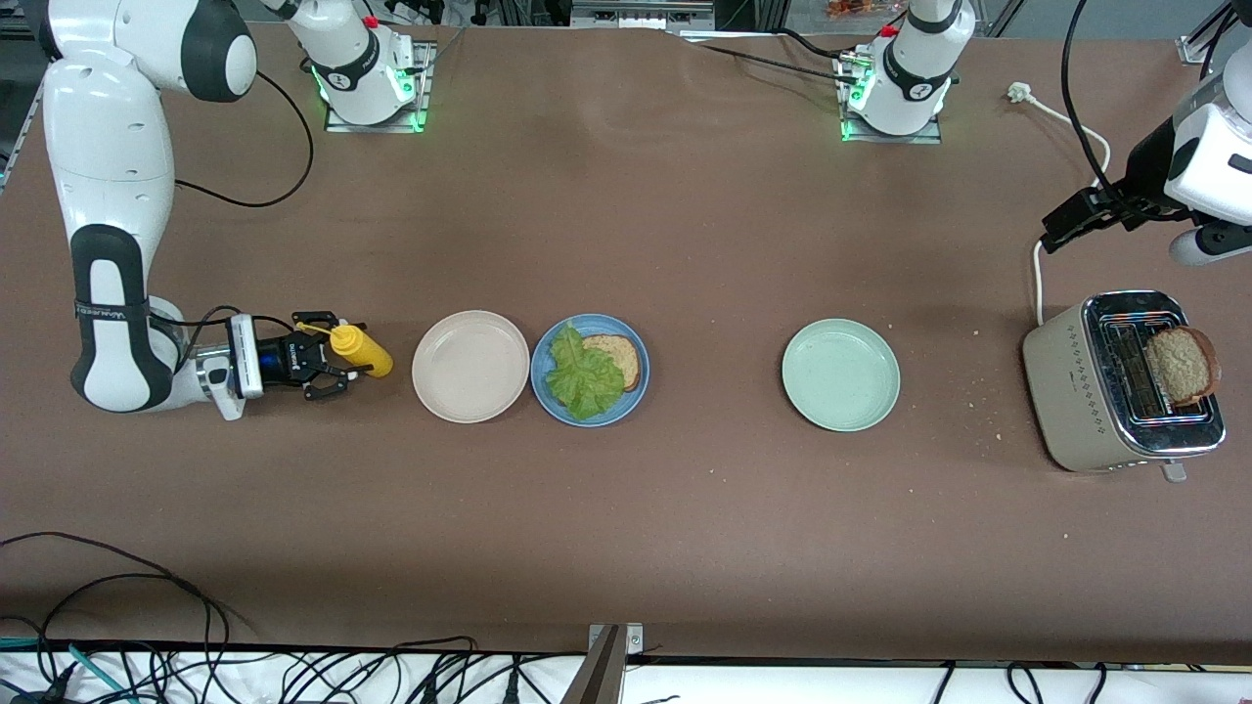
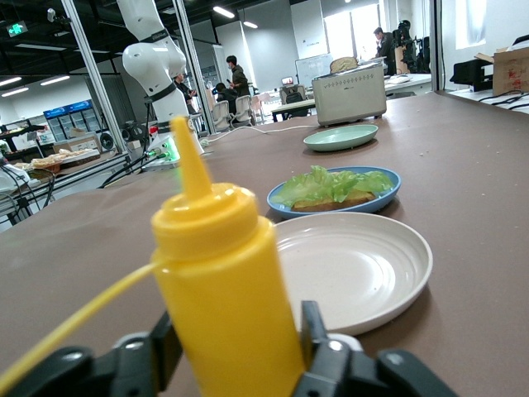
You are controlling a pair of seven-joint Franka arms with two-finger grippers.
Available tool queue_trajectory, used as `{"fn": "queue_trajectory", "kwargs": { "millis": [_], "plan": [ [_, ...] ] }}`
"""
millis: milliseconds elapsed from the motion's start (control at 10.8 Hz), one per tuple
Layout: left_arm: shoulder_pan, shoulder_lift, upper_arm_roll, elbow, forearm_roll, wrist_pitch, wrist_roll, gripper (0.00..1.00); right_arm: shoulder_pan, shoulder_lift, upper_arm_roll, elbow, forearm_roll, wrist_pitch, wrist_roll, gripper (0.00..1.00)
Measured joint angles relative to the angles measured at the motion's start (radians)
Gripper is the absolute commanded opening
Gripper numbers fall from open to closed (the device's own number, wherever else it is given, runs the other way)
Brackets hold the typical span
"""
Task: Make sandwich in blue plate with both arms
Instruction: 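Grasp the yellow mustard bottle with the right gripper, then lift the mustard bottle with the right gripper and tilt it over the sandwich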
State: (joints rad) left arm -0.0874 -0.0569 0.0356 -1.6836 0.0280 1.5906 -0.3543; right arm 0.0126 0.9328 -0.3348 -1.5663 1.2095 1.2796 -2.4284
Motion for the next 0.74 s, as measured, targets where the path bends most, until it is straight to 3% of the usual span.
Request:
{"fn": "queue_trajectory", "kwargs": {
  "millis": [371,742],
  "plan": [
    [0.000,0.000,0.000,0.000,0.000,0.000,0.000,1.00,-0.004,0.000,0.000,0.007,-0.001,-0.002,0.069,0.00],
    [0.000,0.000,0.000,0.000,0.000,0.000,0.000,1.00,-0.011,-0.008,-0.007,0.108,-0.056,-0.050,0.265,0.00]
  ]
}}
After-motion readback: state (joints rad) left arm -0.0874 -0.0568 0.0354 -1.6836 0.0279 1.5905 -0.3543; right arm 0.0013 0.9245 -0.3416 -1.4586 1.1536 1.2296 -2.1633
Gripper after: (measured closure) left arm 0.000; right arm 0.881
